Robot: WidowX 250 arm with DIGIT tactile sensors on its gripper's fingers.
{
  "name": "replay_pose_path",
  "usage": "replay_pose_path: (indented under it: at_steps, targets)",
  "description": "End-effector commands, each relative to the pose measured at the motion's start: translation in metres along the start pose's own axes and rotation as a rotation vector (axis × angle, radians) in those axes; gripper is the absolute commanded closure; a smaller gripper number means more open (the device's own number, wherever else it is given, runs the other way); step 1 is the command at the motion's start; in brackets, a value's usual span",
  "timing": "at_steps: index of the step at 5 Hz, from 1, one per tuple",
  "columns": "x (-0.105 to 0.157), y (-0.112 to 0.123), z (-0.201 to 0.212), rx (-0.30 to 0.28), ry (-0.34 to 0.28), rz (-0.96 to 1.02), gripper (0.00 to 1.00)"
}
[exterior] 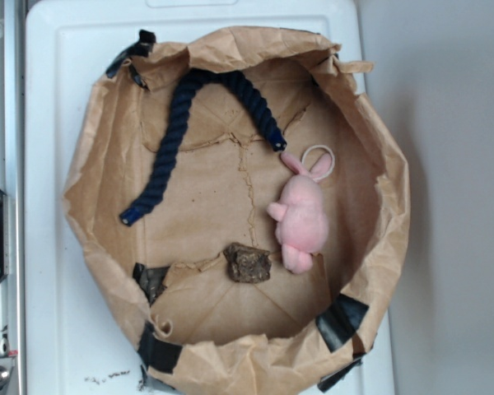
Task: Grab the blue rope.
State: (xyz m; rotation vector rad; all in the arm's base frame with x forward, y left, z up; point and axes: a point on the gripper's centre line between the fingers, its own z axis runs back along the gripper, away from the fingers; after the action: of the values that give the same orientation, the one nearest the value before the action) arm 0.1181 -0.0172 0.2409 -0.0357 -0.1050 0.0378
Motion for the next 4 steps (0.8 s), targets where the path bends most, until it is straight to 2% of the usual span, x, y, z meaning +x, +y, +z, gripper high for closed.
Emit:
replay_pose_path:
  at_steps: [1, 2, 4]
  targets:
    - [0.0, 0.0, 0.0, 0.0, 0.0, 0.0, 0.0]
    - [0.0, -0.002, 0.001, -0.014, -0.012, -0.017, 0.0]
    - [0.004, 0.0, -0.013, -0.048, 0.042, -0.016, 0.0]
